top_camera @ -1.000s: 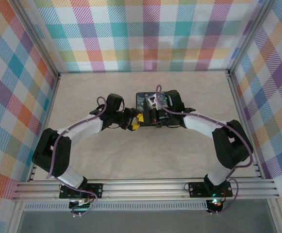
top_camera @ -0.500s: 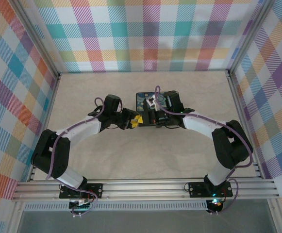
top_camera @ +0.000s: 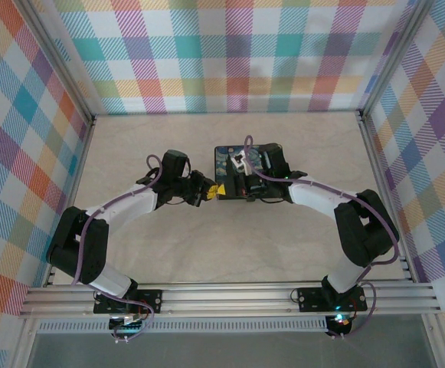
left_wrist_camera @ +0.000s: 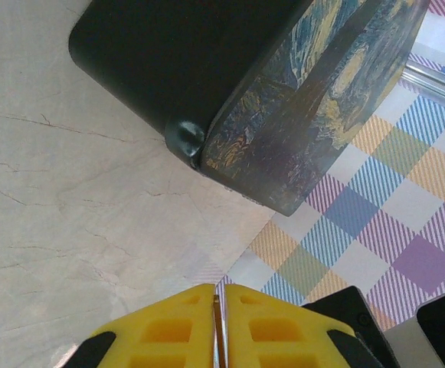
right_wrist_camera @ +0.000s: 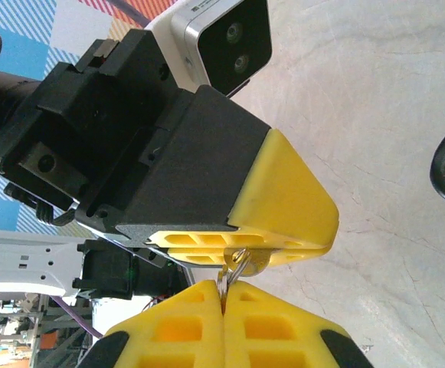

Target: Unlock a padlock with a key

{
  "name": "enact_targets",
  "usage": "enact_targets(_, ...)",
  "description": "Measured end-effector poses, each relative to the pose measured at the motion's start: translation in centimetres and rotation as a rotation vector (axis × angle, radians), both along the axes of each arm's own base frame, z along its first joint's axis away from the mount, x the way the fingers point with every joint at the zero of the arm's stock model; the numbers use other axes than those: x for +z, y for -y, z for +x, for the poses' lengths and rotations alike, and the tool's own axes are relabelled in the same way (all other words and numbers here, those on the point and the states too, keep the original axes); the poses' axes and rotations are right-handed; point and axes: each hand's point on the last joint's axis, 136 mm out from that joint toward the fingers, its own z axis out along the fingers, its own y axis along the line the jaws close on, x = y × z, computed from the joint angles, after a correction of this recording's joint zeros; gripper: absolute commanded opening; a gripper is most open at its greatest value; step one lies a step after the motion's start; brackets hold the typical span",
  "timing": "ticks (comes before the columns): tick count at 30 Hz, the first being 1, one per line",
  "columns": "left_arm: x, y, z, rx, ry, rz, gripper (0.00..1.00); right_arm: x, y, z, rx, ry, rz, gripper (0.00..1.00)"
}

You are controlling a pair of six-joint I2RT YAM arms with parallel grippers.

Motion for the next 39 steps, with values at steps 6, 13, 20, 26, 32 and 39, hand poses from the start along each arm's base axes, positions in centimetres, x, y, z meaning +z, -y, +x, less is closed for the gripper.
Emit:
enact_targets(6, 0.2, -0.3, 0.2, 0.005, 0.012, -0.001, 0.02, 0.0, 0.0, 0.0, 0.007, 0.014, 0.001, 0.11)
enact_targets(13, 0.1, -2.1, 0.8, -0.035, 0.128, 0.165, 0.00, -0.2, 0.1, -0.2, 0.009, 0.006, -0.002, 0.32)
enact_targets(20, 3.2, -4.1, 1.3, -0.098, 0.373, 0.323, 0.00, 0.4, -0.1, 0.2, -0.015, -0.030, 0.003, 0.40)
enact_targets(26, 4.4, -3.3, 1.6, -0.177, 0.489, 0.326, 0.00, 2.9, -0.9, 1.0, -0.015, 0.006, 0.074, 0.43)
enact_targets(32, 5.9, -2.2, 2.0, -0.208, 0.571, 0.272, 0.00, 3.9, -1.8, 1.0, -0.001, 0.015, 0.128, 0.43)
enact_targets(39, 6.6, -1.6, 1.8, -0.230, 0.593, 0.232, 0.00, 4.3, -2.1, 0.9, 0.001, 0.023, 0.156, 0.42)
